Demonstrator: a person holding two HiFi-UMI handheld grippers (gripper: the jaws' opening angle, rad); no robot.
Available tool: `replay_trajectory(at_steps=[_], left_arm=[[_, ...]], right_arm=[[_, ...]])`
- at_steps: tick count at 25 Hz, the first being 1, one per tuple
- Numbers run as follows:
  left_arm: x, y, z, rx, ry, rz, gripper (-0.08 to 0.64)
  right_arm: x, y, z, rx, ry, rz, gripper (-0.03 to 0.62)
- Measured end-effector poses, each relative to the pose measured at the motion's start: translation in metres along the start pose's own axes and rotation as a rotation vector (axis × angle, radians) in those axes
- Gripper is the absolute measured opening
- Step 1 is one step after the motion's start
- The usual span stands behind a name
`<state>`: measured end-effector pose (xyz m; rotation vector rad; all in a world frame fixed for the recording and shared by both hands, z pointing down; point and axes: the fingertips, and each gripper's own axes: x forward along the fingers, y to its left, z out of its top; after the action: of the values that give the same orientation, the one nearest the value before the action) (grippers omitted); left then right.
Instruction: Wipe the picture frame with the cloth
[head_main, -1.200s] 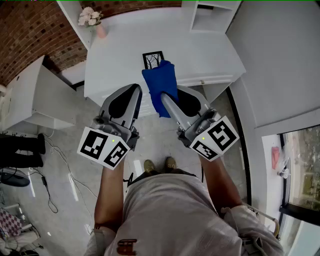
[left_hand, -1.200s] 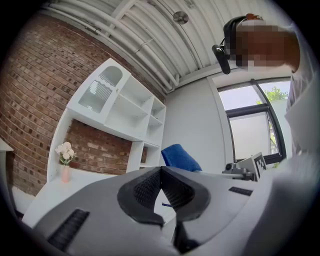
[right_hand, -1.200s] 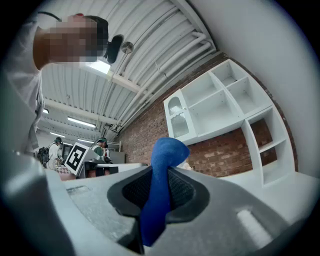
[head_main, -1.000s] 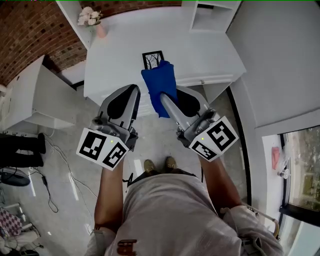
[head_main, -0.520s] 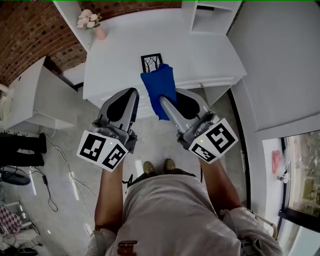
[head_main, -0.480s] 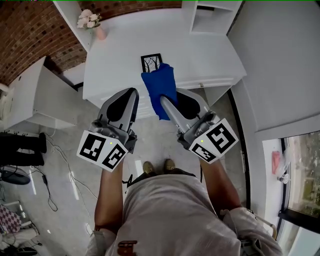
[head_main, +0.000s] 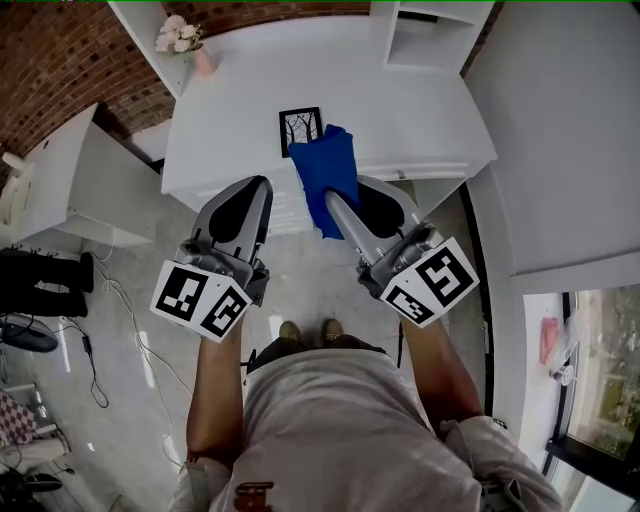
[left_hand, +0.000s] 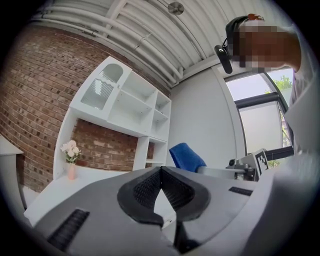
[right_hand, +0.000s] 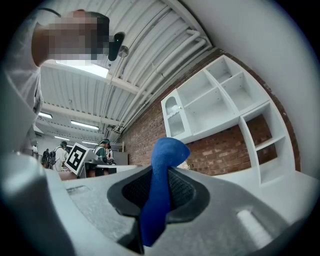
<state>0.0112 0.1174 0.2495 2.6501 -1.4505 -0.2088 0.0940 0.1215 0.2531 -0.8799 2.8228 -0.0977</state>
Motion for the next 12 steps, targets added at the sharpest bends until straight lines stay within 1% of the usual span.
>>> replay_trajectory(at_steps=[7, 12], left_arm=[[0.004, 0.004, -0.009, 0.008, 0.02, 0.04, 0.0], [0.009, 0.017, -0.016, 0.007, 0.027, 0.053, 0.0]], right_arm=[[-0.003, -0.011, -0.009, 0.004, 0.014, 0.009, 0.071], [0.001, -0.019, -0.015, 0.007, 0.021, -0.004, 0.071]])
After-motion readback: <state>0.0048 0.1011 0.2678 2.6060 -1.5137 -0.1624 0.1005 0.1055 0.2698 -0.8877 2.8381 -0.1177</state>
